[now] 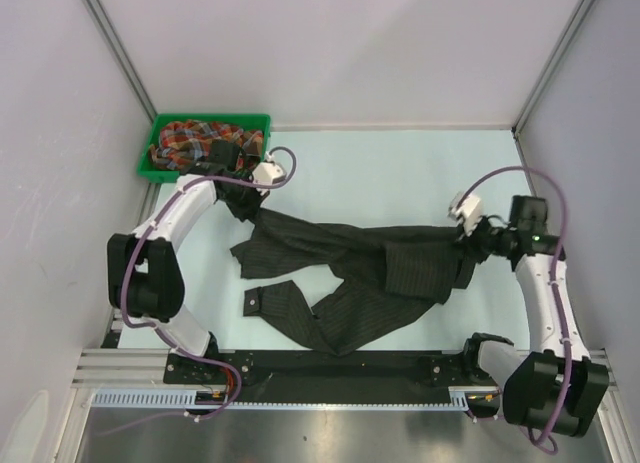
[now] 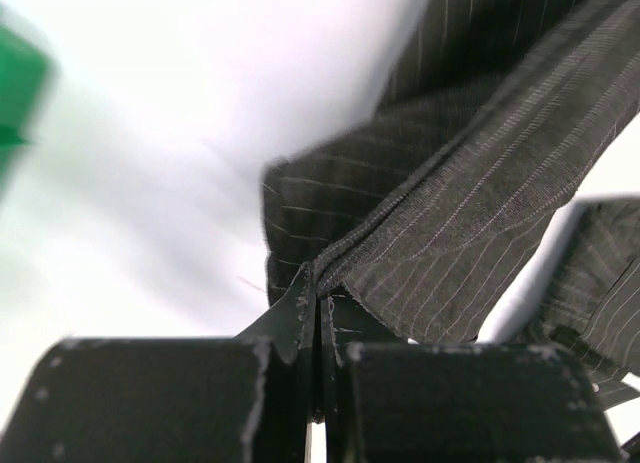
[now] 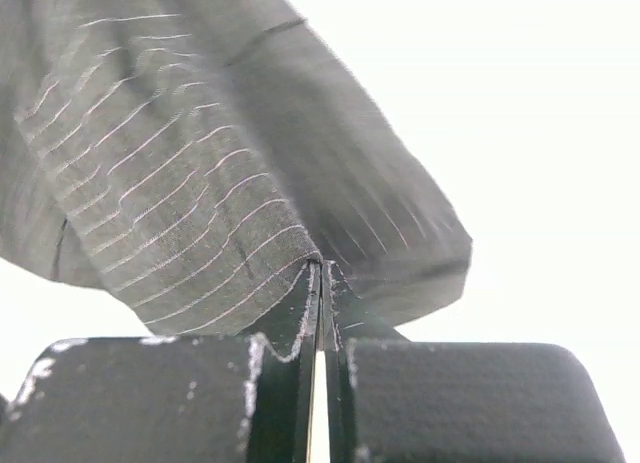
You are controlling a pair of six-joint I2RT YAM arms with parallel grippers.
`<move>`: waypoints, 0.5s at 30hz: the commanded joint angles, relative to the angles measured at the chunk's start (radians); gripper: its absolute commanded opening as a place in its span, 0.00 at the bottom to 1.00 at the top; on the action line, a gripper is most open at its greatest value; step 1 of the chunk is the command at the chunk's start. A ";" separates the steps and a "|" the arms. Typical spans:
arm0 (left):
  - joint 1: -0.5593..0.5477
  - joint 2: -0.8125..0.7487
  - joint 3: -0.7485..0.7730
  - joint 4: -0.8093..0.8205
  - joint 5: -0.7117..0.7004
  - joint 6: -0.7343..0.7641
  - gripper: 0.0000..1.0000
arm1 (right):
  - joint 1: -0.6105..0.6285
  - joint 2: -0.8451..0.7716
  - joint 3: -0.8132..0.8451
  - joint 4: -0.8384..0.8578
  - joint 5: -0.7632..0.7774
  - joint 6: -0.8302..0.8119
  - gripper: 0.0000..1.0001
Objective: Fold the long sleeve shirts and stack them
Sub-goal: Flatten the shirt out
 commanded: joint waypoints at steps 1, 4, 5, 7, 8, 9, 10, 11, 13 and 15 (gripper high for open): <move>0.013 -0.118 0.119 0.009 0.026 -0.060 0.00 | -0.134 0.007 0.177 0.054 -0.161 0.254 0.00; 0.013 -0.165 0.181 0.010 0.007 -0.086 0.00 | -0.229 0.030 0.277 0.142 -0.210 0.388 0.00; 0.012 -0.177 0.196 0.010 0.003 -0.094 0.00 | -0.260 0.044 0.299 0.203 -0.218 0.490 0.00; 0.009 -0.202 0.236 0.010 -0.016 -0.103 0.00 | -0.289 0.055 0.336 0.262 -0.238 0.583 0.00; 0.007 -0.208 0.248 0.010 -0.030 -0.111 0.00 | -0.295 0.064 0.374 0.318 -0.238 0.660 0.00; 0.007 -0.225 0.262 0.010 -0.031 -0.115 0.00 | -0.312 0.065 0.391 0.346 -0.238 0.708 0.00; 0.006 -0.234 0.285 0.012 -0.037 -0.117 0.00 | -0.320 0.067 0.411 0.377 -0.239 0.748 0.00; -0.002 -0.245 0.297 0.013 -0.054 -0.120 0.00 | -0.327 0.064 0.443 0.426 -0.238 0.823 0.00; -0.011 -0.277 0.331 0.033 -0.074 -0.137 0.00 | -0.346 0.059 0.481 0.474 -0.215 0.886 0.00; -0.026 -0.305 0.354 0.056 -0.115 -0.163 0.00 | -0.366 0.046 0.533 0.538 -0.189 0.971 0.00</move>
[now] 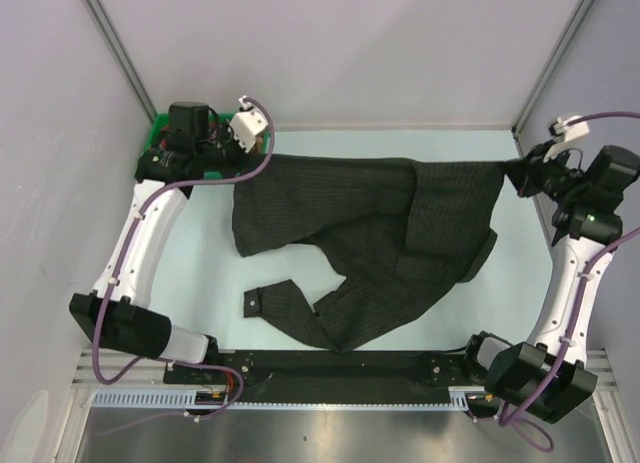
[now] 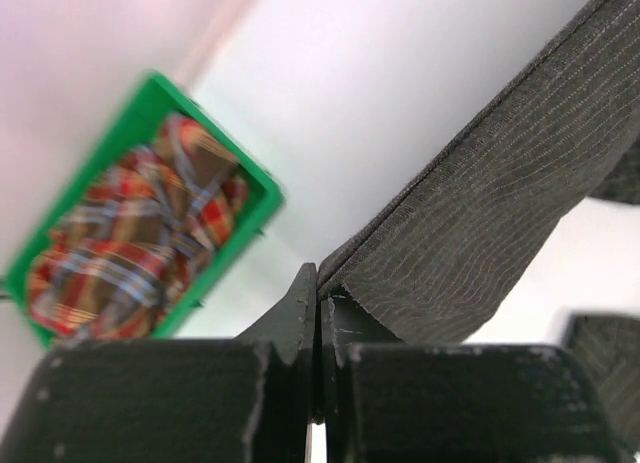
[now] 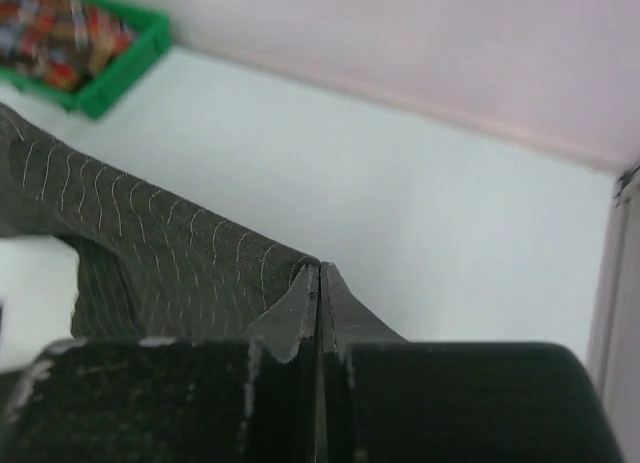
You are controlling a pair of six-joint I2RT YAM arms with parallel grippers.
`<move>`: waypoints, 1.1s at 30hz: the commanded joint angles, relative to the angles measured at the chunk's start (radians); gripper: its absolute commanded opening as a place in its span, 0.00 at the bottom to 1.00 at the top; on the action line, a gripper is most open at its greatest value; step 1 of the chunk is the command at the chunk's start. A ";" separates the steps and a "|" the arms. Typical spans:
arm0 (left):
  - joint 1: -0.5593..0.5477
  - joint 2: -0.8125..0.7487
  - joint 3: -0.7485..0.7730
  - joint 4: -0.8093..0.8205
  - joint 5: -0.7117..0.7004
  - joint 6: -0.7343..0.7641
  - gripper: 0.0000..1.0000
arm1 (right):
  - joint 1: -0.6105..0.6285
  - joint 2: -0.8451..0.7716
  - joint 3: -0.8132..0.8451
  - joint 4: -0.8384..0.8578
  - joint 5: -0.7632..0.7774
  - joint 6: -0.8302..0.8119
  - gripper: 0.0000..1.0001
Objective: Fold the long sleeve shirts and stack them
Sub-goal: Flatten the shirt out
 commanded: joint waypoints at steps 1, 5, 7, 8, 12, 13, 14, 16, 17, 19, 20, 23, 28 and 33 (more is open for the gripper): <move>-0.012 -0.109 0.097 0.079 -0.132 -0.065 0.00 | -0.066 -0.029 0.144 0.255 0.075 0.284 0.00; -0.033 -0.198 0.149 0.150 -0.173 -0.121 0.00 | -0.147 -0.066 0.234 0.383 0.135 0.440 0.00; -0.041 -0.239 0.173 0.181 -0.178 -0.138 0.00 | -0.201 -0.095 0.289 0.408 0.186 0.509 0.00; -0.050 -0.282 0.177 0.191 -0.173 -0.144 0.00 | -0.219 -0.109 0.305 0.422 0.195 0.531 0.00; -0.087 -0.399 0.177 0.236 -0.167 -0.138 0.00 | -0.284 -0.205 0.345 0.431 0.296 0.543 0.00; -0.092 -0.422 0.177 0.247 -0.162 -0.139 0.00 | -0.285 -0.234 0.346 0.430 0.360 0.532 0.00; -0.093 -0.442 0.175 0.250 -0.159 -0.139 0.00 | -0.285 -0.279 0.348 0.430 0.391 0.505 0.00; -0.093 -0.502 0.166 0.271 -0.152 -0.139 0.00 | -0.284 -0.319 0.356 0.428 0.494 0.488 0.00; -0.093 -0.517 0.163 0.279 -0.146 -0.138 0.00 | -0.276 -0.346 0.366 0.428 0.529 0.467 0.00; -0.093 -0.559 0.164 0.294 -0.138 -0.139 0.00 | -0.250 -0.363 0.385 0.423 0.629 0.439 0.00; -0.093 -0.568 0.169 0.299 -0.138 -0.144 0.00 | -0.230 -0.374 0.412 0.410 0.660 0.398 0.00; -0.093 -0.579 0.181 0.322 -0.155 -0.164 0.00 | -0.117 -0.369 0.461 0.370 0.755 0.326 0.00; -0.093 -0.496 0.186 0.359 -0.245 -0.171 0.00 | 0.082 -0.296 0.514 0.307 0.793 0.151 0.00; -0.092 -0.386 0.082 0.437 -0.274 -0.167 0.00 | 0.106 -0.225 0.400 0.265 0.573 0.118 0.00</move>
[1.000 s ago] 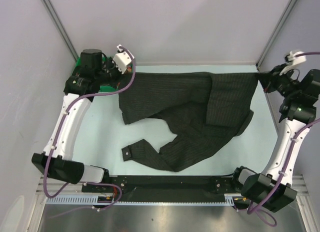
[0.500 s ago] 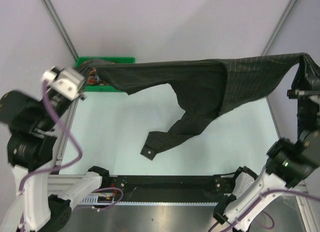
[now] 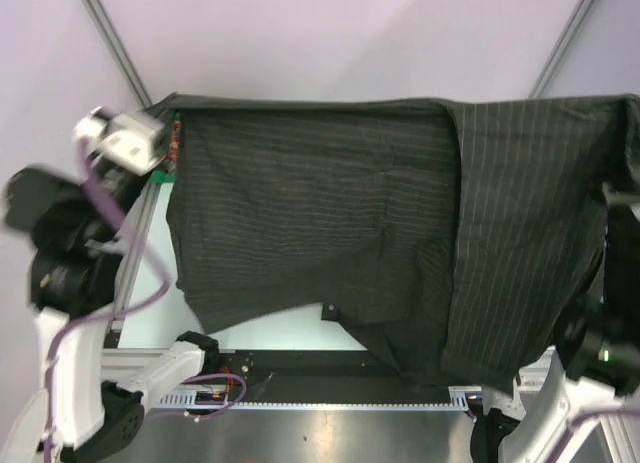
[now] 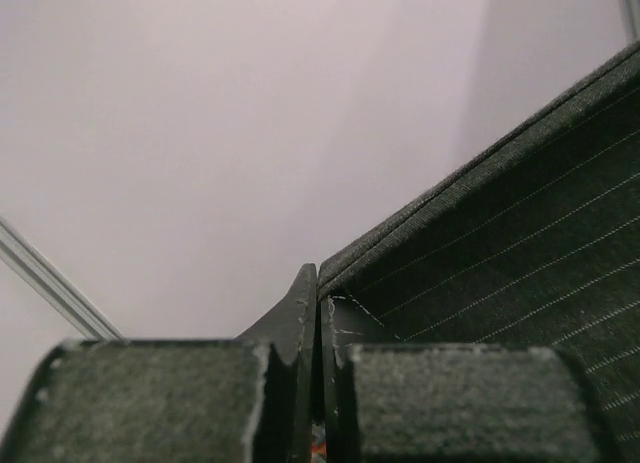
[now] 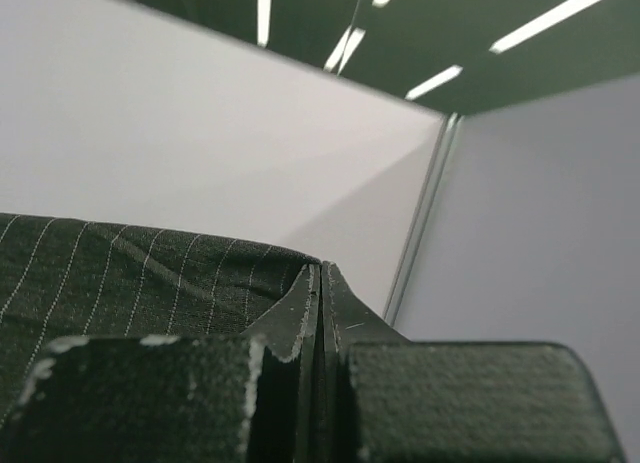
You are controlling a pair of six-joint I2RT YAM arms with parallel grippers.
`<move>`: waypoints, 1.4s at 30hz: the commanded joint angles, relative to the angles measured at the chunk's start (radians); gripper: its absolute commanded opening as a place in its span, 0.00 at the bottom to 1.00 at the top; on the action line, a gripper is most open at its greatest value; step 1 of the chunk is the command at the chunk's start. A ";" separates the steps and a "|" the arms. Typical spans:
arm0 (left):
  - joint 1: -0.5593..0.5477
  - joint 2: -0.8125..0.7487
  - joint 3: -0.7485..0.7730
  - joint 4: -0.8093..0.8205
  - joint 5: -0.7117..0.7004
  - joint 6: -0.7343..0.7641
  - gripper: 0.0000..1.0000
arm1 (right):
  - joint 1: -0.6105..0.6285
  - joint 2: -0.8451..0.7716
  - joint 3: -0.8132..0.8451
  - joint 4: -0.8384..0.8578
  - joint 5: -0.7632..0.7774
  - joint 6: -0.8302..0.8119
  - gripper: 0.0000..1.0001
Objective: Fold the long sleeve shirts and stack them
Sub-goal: Flatten the shirt out
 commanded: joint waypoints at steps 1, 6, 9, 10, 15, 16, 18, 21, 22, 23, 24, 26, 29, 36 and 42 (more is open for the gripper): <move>0.016 0.135 -0.144 0.072 -0.131 0.001 0.00 | 0.005 0.156 -0.167 -0.090 -0.041 -0.109 0.00; 0.017 0.283 -0.370 0.208 -0.097 0.035 0.00 | 0.043 0.259 -0.388 -0.059 -0.118 -0.207 0.00; 0.023 0.426 -0.485 0.299 -0.099 0.053 0.00 | 0.114 0.353 -0.535 -0.010 -0.106 -0.270 0.00; 0.030 0.478 -0.492 0.314 -0.097 0.061 0.00 | 0.131 0.387 -0.569 0.041 -0.094 -0.282 0.00; 0.043 0.828 -0.322 0.298 -0.111 0.067 0.00 | 0.218 0.713 -0.632 0.224 -0.002 -0.348 0.00; 0.043 0.942 -0.271 0.273 -0.117 0.073 0.00 | 0.221 0.761 -0.619 0.241 0.008 -0.349 0.00; 0.045 1.055 -0.115 0.203 -0.145 0.084 0.00 | 0.234 0.904 -0.545 0.250 0.044 -0.365 0.00; 0.045 1.212 0.062 0.126 -0.191 0.082 0.01 | 0.237 1.068 -0.416 0.243 0.075 -0.362 0.00; 0.045 1.268 0.102 0.107 -0.203 0.081 0.00 | 0.238 1.100 -0.377 0.231 0.080 -0.359 0.00; 0.045 1.288 0.156 0.084 -0.211 0.079 0.00 | 0.241 1.126 -0.346 0.223 0.086 -0.356 0.00; 0.045 1.307 0.179 0.074 -0.227 0.084 0.02 | 0.253 1.178 -0.288 0.212 0.094 -0.352 0.00; 0.045 1.347 0.234 0.034 -0.229 0.081 0.10 | 0.267 1.223 -0.235 0.177 0.121 -0.352 0.00; 0.050 1.344 0.256 -0.025 -0.252 0.049 0.38 | 0.280 1.290 -0.116 0.052 0.158 -0.353 0.34; 0.105 0.975 -0.063 -0.045 -0.004 0.036 0.69 | 0.177 1.189 -0.051 -0.321 0.132 -0.382 0.88; 0.093 0.619 -0.481 -0.178 0.168 0.220 0.70 | 0.002 0.981 -0.155 -0.817 -0.174 -0.482 0.81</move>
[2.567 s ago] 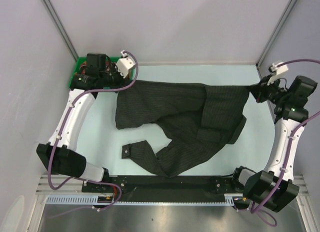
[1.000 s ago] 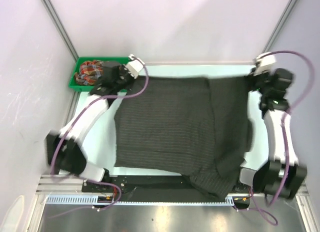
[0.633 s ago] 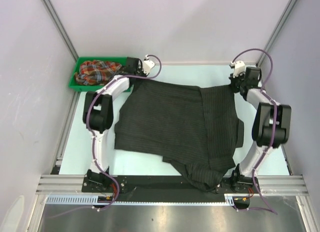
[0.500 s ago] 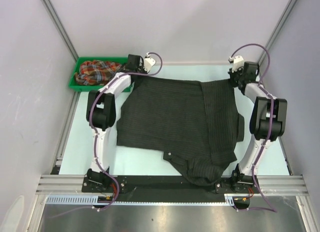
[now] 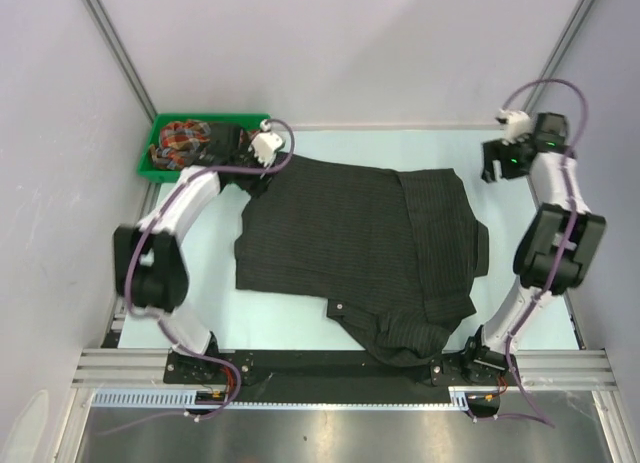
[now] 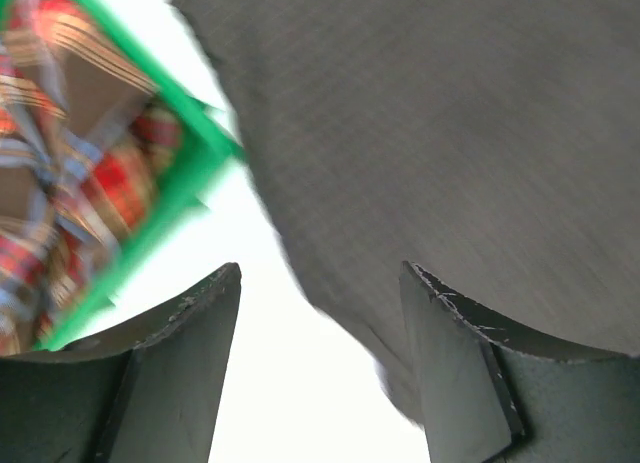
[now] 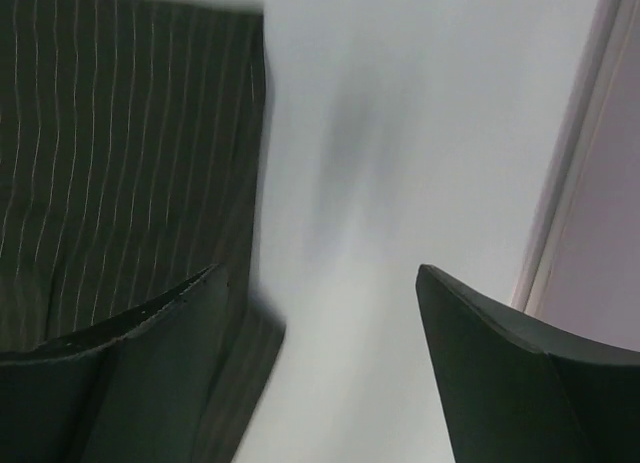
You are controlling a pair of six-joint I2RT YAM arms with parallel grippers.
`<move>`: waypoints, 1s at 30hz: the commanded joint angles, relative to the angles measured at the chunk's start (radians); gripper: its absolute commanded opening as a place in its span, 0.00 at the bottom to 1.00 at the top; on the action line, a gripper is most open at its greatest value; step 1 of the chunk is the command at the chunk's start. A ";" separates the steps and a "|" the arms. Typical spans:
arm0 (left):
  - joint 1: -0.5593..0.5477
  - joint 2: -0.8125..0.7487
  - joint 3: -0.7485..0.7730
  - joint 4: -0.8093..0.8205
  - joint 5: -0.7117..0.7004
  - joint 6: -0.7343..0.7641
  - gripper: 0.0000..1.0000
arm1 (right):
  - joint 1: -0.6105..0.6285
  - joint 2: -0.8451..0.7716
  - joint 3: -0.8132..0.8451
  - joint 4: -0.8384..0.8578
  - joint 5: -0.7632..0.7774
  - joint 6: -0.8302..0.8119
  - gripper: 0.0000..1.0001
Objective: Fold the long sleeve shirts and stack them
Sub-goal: Flatten the shirt out
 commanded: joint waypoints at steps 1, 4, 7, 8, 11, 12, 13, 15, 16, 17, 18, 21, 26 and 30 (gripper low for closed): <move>-0.020 -0.271 -0.239 -0.110 0.176 0.127 0.70 | -0.113 -0.210 -0.097 -0.449 -0.229 -0.115 0.80; -0.033 -0.386 -0.384 -0.118 0.197 0.111 0.70 | -0.130 -0.325 -0.284 -0.593 -0.242 -0.201 0.77; -0.049 -0.457 -0.468 -0.124 0.211 0.088 0.71 | -0.125 -0.428 -0.465 -0.607 -0.199 -0.231 0.76; -0.060 -0.466 -0.477 -0.130 0.214 0.081 0.71 | -0.125 -0.459 -0.503 -0.612 -0.196 -0.234 0.76; -0.072 -0.489 -0.508 -0.131 0.223 0.067 0.71 | -0.113 -0.481 -0.571 -0.569 -0.173 -0.222 0.73; -0.076 -0.488 -0.513 -0.130 0.225 0.065 0.72 | -0.108 -0.471 -0.570 -0.567 -0.183 -0.217 0.72; -0.077 -0.489 -0.517 -0.127 0.228 0.062 0.72 | -0.093 -0.459 -0.568 -0.578 -0.182 -0.217 0.72; -0.080 -0.485 -0.517 -0.127 0.228 0.064 0.72 | -0.043 -0.409 -0.562 -0.587 -0.159 -0.215 0.70; -0.080 -0.485 -0.517 -0.127 0.225 0.065 0.72 | -0.032 -0.395 -0.565 -0.581 -0.150 -0.209 0.70; -0.080 -0.485 -0.519 -0.125 0.225 0.068 0.72 | -0.024 -0.383 -0.568 -0.577 -0.144 -0.208 0.69; -0.080 -0.483 -0.519 -0.121 0.222 0.070 0.72 | -0.013 -0.370 -0.571 -0.574 -0.129 -0.206 0.69; -0.080 -0.485 -0.527 -0.113 0.216 0.079 0.73 | 0.011 -0.312 -0.582 -0.567 -0.101 -0.200 0.65; -0.080 -0.480 -0.537 -0.104 0.211 0.088 0.73 | 0.024 -0.267 -0.611 -0.569 -0.067 -0.215 0.62; -0.080 -0.476 -0.544 -0.093 0.205 0.088 0.73 | 0.036 -0.266 -0.642 -0.574 -0.061 -0.243 0.59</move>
